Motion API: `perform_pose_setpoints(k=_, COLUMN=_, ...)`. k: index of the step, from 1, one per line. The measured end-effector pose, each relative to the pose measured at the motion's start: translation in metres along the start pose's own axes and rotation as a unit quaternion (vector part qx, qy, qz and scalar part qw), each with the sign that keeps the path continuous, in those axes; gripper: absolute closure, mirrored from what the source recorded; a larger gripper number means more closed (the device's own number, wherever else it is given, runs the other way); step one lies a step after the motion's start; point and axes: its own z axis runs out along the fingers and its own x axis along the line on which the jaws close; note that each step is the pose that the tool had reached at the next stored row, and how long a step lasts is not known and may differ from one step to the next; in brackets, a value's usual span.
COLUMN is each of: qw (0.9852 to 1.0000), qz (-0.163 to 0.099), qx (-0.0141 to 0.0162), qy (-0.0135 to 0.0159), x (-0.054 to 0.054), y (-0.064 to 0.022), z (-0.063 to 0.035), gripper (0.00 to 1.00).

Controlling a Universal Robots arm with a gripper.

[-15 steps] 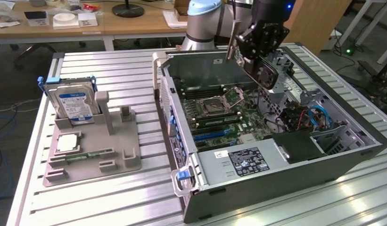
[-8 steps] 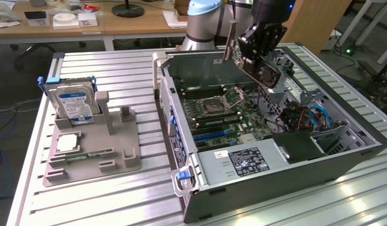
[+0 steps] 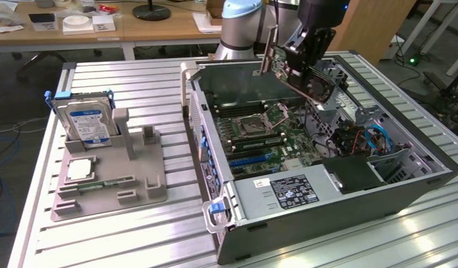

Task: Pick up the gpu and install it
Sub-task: 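Insert the gpu into the slot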

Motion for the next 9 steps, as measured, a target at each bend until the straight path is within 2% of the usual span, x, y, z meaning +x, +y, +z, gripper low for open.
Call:
perform_pose_setpoints(k=5, qw=0.999, qz=-0.045, qx=-0.0016, qy=-0.002, x=0.0, y=0.0, z=0.0002, gripper=0.72)
perform_pose_setpoints(k=9, qw=0.9966, qz=-0.082, qx=-0.0029, qy=-0.0036, x=0.0, y=0.0, z=0.0003, gripper=0.72)
